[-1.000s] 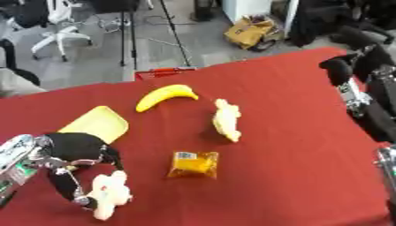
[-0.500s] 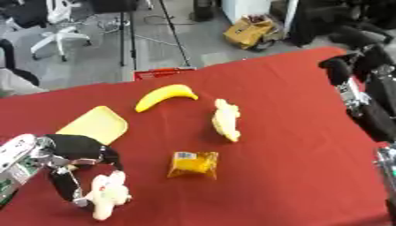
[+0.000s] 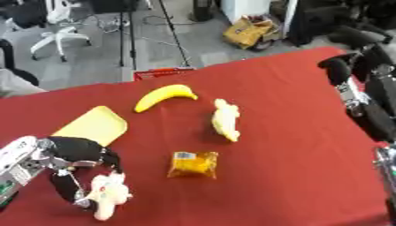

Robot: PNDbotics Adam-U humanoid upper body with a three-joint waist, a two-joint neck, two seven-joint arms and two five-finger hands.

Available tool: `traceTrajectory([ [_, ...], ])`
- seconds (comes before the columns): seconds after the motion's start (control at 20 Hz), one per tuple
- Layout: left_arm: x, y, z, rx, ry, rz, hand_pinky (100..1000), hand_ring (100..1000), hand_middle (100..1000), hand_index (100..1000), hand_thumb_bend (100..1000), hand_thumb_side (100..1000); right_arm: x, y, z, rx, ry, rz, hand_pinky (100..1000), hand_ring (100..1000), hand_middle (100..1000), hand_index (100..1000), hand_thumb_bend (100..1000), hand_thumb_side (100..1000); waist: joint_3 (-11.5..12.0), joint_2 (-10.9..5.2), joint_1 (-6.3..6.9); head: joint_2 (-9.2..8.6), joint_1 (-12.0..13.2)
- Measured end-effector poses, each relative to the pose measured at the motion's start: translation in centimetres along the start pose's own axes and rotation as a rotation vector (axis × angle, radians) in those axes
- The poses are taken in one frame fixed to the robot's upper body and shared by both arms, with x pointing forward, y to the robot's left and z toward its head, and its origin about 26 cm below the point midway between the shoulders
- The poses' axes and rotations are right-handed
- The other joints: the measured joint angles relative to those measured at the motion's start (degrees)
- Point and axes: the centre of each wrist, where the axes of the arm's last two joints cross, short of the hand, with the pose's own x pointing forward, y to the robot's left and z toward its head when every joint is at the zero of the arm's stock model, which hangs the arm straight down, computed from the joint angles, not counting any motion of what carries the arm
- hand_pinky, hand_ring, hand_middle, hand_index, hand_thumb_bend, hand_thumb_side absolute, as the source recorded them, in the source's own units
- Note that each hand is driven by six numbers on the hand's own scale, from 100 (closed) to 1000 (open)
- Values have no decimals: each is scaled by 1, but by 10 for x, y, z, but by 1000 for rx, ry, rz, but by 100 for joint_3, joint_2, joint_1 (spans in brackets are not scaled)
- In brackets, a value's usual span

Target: Pick up objects on the table and place them in the box.

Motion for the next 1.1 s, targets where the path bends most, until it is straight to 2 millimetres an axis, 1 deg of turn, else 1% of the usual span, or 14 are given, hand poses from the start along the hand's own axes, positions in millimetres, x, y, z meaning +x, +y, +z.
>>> traceTrajectory([
  [0.05, 0, 0, 0, 6, -3, -8, 696, 668, 725, 805, 683, 418, 0, 0, 0, 0, 0, 0, 750, 667, 845, 951, 467, 815, 0, 0, 0, 0, 0],
  [0.1, -1, -1, 0, 9, -5, -15, 648, 609, 659, 749, 706, 397, 0, 0, 0, 0, 0, 0, 750, 667, 845, 951, 467, 815, 0, 0, 0, 0, -1],
  [0.15, -1, -1, 0, 12, -7, -22, 617, 578, 628, 723, 708, 388, 0, 0, 0, 0, 0, 0, 750, 667, 845, 951, 467, 815, 0, 0, 0, 0, -2],
  [0.25, -2, -3, -1, 15, -8, -34, 562, 522, 580, 679, 683, 377, 0, 0, 0, 0, 0, 0, 750, 667, 845, 951, 467, 815, -1, 0, 0, -1, -4],
  [0.4, -3, -5, -2, 17, -9, -45, 550, 509, 566, 665, 676, 369, 0, 0, 0, 0, 0, 0, 750, 667, 845, 951, 467, 815, -4, 0, 0, -2, -7],
  [0.5, -3, -5, -3, 18, -10, -51, 528, 489, 542, 641, 642, 357, 0, 0, 0, 0, 0, 0, 750, 667, 845, 951, 467, 815, -8, 0, 0, -3, -13],
  [0.55, -3, -6, -3, 17, -9, -53, 497, 460, 507, 600, 540, 320, 0, 0, 0, 0, 0, 0, 751, 667, 845, 951, 467, 815, -8, 0, 0, -4, -16],
  [0.6, -3, -6, -3, 18, -9, -57, 497, 460, 507, 600, 540, 320, 0, 0, 0, 0, 0, 0, 751, 667, 845, 951, 467, 815, -8, 0, 0, -5, -19],
  [0.65, -3, -6, -3, 20, -10, -62, 379, 337, 380, 463, 343, 269, 0, 0, 0, 0, 0, 0, 750, 667, 845, 951, 467, 816, -8, 0, -1, -7, -19],
  [0.7, -3, -6, -4, 28, -14, -69, 379, 337, 380, 463, 343, 269, 0, 0, 0, 0, 0, 0, 750, 667, 845, 951, 467, 816, -8, 0, -1, -13, -21],
  [0.75, -3, -5, -4, 41, -17, -76, 317, 270, 310, 395, 205, 228, 0, 0, 0, 0, 0, 0, 750, 667, 845, 951, 468, 816, -8, 0, -2, -21, -21],
  [0.8, -3, -5, -5, 60, -18, -81, 317, 270, 310, 395, 205, 228, 0, 0, 0, 0, 0, 0, 750, 667, 845, 951, 468, 816, -8, 0, -2, -28, -22],
  [0.85, -4, -6, -5, 79, -16, -83, 276, 226, 261, 349, 100, 213, 0, 0, 0, 0, 0, 0, 750, 667, 845, 951, 467, 817, -8, 0, -2, -40, -23],
  [1.1, -9, -17, 3, 178, 44, -7, 254, 189, 229, 318, 100, 252, 0, 0, 0, -2, 0, 0, 750, 667, 845, 951, 468, 817, 19, 0, -2, -47, -55],
])
